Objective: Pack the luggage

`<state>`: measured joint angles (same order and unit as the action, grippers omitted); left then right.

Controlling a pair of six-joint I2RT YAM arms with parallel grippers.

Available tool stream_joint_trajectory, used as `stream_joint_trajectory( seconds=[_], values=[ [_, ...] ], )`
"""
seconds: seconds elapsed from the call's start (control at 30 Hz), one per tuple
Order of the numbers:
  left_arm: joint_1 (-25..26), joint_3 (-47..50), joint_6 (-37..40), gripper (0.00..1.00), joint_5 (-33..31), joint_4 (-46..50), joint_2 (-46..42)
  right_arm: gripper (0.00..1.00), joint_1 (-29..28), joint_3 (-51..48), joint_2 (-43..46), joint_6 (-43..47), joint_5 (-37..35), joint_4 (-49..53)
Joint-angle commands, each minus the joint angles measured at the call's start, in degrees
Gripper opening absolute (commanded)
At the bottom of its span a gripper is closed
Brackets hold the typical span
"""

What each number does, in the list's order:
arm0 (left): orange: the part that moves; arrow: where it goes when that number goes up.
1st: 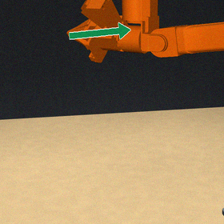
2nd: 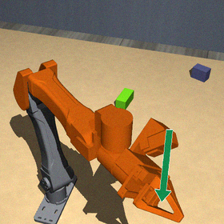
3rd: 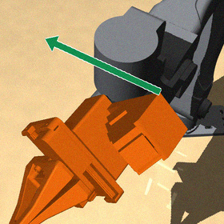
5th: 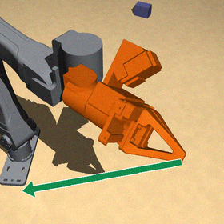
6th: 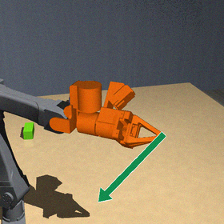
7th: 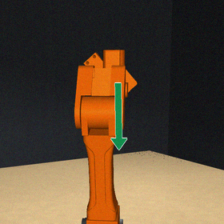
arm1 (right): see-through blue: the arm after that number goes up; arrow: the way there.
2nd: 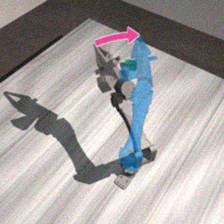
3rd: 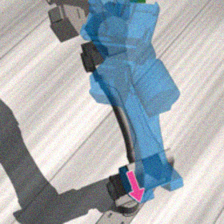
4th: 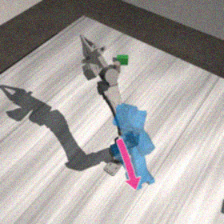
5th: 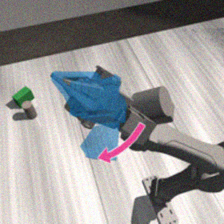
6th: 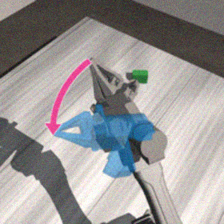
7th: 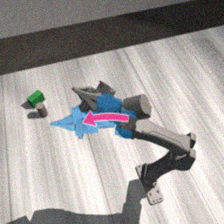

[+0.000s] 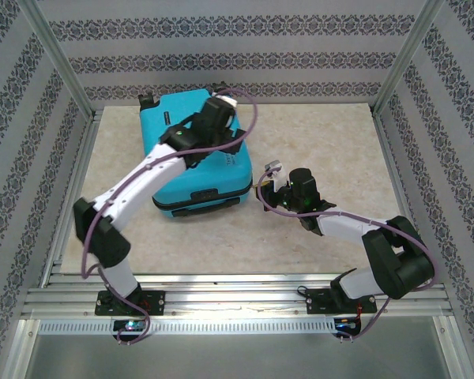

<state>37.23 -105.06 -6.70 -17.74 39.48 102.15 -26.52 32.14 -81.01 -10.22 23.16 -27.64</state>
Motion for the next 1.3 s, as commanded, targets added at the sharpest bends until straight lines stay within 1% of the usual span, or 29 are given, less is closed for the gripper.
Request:
stream_joint_trajectory(
  seconds=[0.0, 0.07, 0.17, 0.37, 0.43, 0.6, 0.77, 0.9, 1.07, 1.17, 1.27],
  values=[
    [3.3, -5.8, -0.9, 0.95, -4.9, 7.1, 6.5, 0.0, -0.7, 2.2, 2.8, 0.4, 0.8, -3.5],
    [4.3, -9.0, -1.4, 0.95, -6.0, 8.0, 10.0, 0.0, -0.8, 2.1, 2.8, 0.2, 0.9, -3.7],
    [4.5, -11.9, -2.4, 0.95, -7.2, 9.1, 13.3, 0.0, -0.8, 1.5, 3.3, 0.1, 0.7, -4.1],
    [5.2, -13.3, -3.2, 0.94, -12.0, 13.1, 15.2, 0.0, -0.9, 0.6, 4.9, 0.3, 0.1, -3.5],
    [5.2, -13.2, -3.7, 0.92, -12.9, 15.1, 15.7, 0.0, -1.0, 0.3, 5.2, 0.0, 0.2, -3.7],
    [5.3, -10.6, -3.6, 0.85, -11.5, 17.7, 15.7, 0.0, -1.9, 0.1, 5.6, -0.1, 3.4, -3.0],
    [5.3, -6.1, -3.1, 0.8, -12.2, 20.6, 13.9, 0.0, -5.4, -0.5, 6.4, -0.2, 2.0, -3.6],
    [5.2, 2.1, -2.0, 0.8, -13.3, 20.1, 8.8, 0.0, -10.7, -0.8, 6.2, -0.5, -2.2, -4.7],
    [5.1, 8.3, -2.6, 0.8, -13.9, 20.3, 3.5, 0.0, -16.9, -0.7, 4.7, 0.2, -9.2, -7.0],
    [5.1, 10.7, -3.2, 0.8, -14.3, 19.6, 2.0, 0.0, -18.0, -0.2, 3.2, 0.5, -13.7, -7.1],
    [5.0, 13.7, -4.4, 0.79, -14.7, 19.3, 1.6, 0.0, -18.0, -0.2, 3.5, 1.1, -20.0, -6.3]
  ],
)
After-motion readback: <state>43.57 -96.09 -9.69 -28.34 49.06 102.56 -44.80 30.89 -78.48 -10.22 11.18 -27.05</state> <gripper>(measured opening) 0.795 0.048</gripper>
